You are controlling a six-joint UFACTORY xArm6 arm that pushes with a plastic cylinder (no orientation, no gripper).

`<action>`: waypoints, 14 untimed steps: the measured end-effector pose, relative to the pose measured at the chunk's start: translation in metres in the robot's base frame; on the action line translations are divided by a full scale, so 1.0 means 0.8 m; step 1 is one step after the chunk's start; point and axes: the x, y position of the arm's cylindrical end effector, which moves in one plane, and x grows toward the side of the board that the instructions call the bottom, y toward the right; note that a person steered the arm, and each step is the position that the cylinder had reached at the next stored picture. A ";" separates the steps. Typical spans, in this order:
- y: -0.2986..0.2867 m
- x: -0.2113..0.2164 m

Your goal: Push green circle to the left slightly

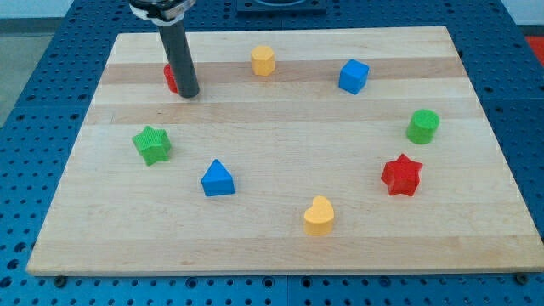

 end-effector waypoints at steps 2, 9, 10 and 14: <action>-0.008 0.129; 0.056 0.130; 0.104 0.133; 0.049 0.071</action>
